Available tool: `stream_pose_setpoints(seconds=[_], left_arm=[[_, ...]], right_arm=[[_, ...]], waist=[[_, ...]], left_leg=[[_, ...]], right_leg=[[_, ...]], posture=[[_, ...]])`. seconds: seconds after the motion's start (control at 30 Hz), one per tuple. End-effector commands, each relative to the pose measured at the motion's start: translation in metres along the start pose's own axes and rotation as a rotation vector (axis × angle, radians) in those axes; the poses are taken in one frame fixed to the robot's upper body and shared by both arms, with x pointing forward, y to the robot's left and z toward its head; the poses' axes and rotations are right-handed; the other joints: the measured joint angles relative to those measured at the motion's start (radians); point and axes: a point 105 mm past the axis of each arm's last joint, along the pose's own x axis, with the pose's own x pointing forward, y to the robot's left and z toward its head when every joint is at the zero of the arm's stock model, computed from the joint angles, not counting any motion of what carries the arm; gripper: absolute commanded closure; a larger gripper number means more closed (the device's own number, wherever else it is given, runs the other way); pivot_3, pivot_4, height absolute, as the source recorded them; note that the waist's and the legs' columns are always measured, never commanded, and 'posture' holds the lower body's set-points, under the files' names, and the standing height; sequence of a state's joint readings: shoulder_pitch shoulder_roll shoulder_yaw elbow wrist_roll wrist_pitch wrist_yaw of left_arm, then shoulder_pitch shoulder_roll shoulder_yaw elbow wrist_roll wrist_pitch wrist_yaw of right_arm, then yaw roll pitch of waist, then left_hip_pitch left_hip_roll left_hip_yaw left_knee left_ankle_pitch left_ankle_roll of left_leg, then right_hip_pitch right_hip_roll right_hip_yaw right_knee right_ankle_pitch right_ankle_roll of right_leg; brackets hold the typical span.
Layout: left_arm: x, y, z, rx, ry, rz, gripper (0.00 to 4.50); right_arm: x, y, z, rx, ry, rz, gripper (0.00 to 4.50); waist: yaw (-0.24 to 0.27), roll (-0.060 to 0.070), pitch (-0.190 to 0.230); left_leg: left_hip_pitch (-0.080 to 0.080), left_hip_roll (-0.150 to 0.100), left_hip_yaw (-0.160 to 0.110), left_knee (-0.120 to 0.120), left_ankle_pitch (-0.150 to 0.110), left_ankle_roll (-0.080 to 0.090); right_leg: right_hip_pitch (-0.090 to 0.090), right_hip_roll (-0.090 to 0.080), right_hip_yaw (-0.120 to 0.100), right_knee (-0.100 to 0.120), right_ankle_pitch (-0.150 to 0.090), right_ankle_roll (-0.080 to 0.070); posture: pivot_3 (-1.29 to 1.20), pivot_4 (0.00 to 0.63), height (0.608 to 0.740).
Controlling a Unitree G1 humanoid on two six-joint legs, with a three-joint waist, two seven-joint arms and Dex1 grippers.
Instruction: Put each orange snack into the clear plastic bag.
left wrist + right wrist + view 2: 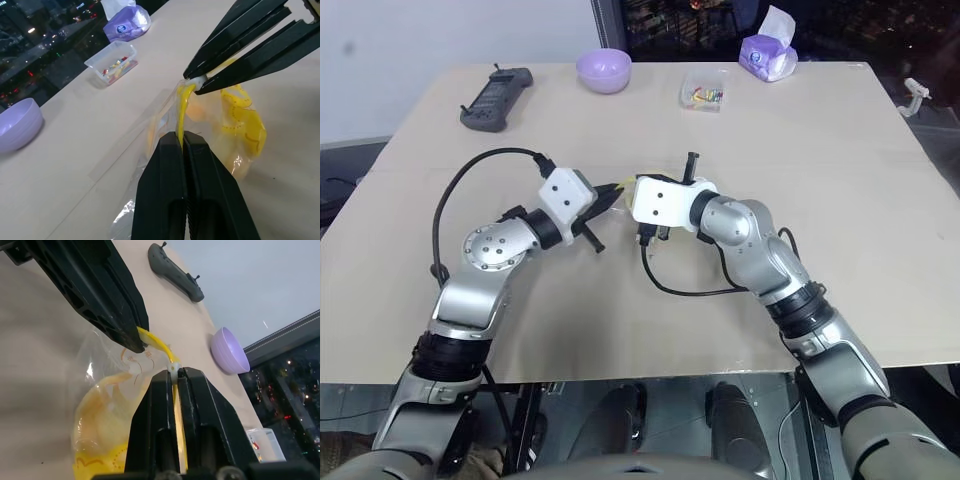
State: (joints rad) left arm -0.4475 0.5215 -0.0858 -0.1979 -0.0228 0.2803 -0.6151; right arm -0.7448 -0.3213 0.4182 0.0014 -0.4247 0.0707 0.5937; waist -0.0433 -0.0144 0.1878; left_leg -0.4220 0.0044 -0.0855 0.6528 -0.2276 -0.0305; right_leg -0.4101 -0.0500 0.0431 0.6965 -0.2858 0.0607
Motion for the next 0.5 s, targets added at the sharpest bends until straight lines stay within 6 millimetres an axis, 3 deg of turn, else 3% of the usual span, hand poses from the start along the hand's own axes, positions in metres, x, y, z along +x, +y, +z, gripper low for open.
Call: stream_pose_setpoints(seconds=[0.03,0.17,0.5], left_arm=[[-0.007,0.010,0.008,0.031,-0.035,0.030,4.50],[-0.013,0.015,0.004,0.034,-0.028,0.047,4.50],[-0.018,0.019,-0.001,0.025,-0.010,0.070,4.50]], right_arm=[[-0.003,-0.017,0.002,-0.020,-0.009,-0.055,4.44],[-0.008,-0.019,-0.023,-0.016,0.073,-0.040,4.44],[-0.021,-0.024,-0.061,-0.018,0.180,-0.027,4.44]], waist=[[0.000,0.000,0.000],[0.000,0.000,0.000],[-0.001,0.000,0.000]], left_leg=[[0.000,0.000,0.000,0.000,0.000,0.000],[0.000,0.000,0.000,0.000,0.000,0.000],[0.000,0.000,0.000,0.000,0.000,0.000]], right_leg=[[0.000,0.000,0.000,0.000,0.000,0.000],[0.000,0.000,0.000,0.000,0.000,0.000],[0.000,0.000,0.000,0.000,0.000,0.000]], posture=[[0.00,0.150,0.740],[0.00,0.150,0.740],[0.00,0.150,0.740]])
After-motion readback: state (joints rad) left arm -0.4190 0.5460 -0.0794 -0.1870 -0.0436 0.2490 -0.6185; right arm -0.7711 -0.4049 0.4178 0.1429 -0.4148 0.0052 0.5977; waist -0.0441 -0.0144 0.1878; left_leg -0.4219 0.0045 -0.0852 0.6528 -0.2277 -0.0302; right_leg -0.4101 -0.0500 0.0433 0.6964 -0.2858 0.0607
